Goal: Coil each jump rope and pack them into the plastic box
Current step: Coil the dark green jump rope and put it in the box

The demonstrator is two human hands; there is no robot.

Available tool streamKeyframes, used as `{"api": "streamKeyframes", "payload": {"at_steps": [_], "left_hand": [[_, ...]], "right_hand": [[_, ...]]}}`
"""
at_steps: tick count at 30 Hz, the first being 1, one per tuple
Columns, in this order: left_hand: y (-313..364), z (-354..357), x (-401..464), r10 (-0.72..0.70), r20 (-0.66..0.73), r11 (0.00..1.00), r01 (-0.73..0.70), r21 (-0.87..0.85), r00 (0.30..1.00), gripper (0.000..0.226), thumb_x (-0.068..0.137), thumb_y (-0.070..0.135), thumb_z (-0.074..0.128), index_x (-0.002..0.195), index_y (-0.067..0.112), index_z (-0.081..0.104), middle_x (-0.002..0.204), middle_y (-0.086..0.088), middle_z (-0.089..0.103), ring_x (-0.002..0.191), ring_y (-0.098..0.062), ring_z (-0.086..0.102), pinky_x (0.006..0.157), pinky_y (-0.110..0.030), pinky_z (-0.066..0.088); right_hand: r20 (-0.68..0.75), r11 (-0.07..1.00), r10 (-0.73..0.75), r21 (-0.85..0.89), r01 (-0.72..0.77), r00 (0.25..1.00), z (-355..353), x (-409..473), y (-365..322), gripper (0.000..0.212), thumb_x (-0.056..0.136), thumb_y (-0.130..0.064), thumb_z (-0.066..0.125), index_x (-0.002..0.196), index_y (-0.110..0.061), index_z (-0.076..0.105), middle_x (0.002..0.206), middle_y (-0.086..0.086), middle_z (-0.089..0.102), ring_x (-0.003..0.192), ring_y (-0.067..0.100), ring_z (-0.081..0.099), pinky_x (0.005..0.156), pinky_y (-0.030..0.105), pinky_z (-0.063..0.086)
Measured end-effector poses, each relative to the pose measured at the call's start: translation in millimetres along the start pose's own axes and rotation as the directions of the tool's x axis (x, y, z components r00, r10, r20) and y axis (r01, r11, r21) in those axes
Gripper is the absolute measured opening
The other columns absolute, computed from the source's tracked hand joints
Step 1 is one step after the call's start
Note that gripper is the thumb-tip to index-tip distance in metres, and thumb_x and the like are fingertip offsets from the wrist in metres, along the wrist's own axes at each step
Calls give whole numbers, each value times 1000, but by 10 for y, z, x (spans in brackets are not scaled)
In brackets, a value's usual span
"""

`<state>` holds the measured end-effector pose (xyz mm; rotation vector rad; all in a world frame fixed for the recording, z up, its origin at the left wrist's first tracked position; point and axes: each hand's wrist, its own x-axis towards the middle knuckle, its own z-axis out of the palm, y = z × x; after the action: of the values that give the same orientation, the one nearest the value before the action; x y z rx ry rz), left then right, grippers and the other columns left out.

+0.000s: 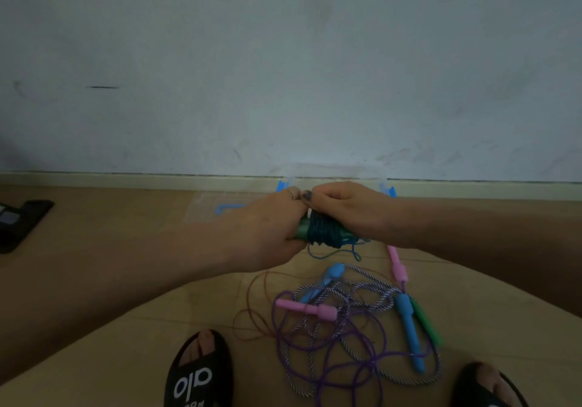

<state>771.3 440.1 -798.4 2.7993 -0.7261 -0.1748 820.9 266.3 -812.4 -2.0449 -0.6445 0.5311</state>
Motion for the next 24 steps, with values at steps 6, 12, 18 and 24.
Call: {"api": "streamKeyframes", "payload": {"at_steps": [6,12,18,24], "left_hand": [[25,-65,51,-23,46,999,21,47,999,24,88,26,55,104,9,58,107,-6,51,91,-22,56,80,-39,49],[23,-123,28,-73,34,957,61,285,997,29,94,44,47,116,25,50,104,-1,61,90,-23,61,65,-30,39],[-12,-149,-38,-9,61,936,-13,352,998,26,94,45,43,109,24,49,94,1,64,77,-21,62,67,-35,51],[60,-207,-17,1,-6,976,0,219,1000,20,93,37,49,107,24,53,95,2,65,85,-21,62,53,-25,31]], "right_hand": [[-82,997,-17,-72,11,996,-20,12,-31,42,101,-38,45,63,-20,40,58,-6,38,52,8,34,53,25,30],[-104,998,-34,-48,29,994,-7,-13,-60,40,101,-37,46,67,-16,49,61,-2,44,55,11,39,54,26,34],[30,990,40,135,-43,999,2,-17,-45,48,97,-48,48,80,-5,61,70,13,49,58,20,44,57,35,38],[15,963,158,221,-157,987,-10,-1,81,45,81,-50,63,66,-8,57,48,6,45,42,16,35,45,27,28]]}}
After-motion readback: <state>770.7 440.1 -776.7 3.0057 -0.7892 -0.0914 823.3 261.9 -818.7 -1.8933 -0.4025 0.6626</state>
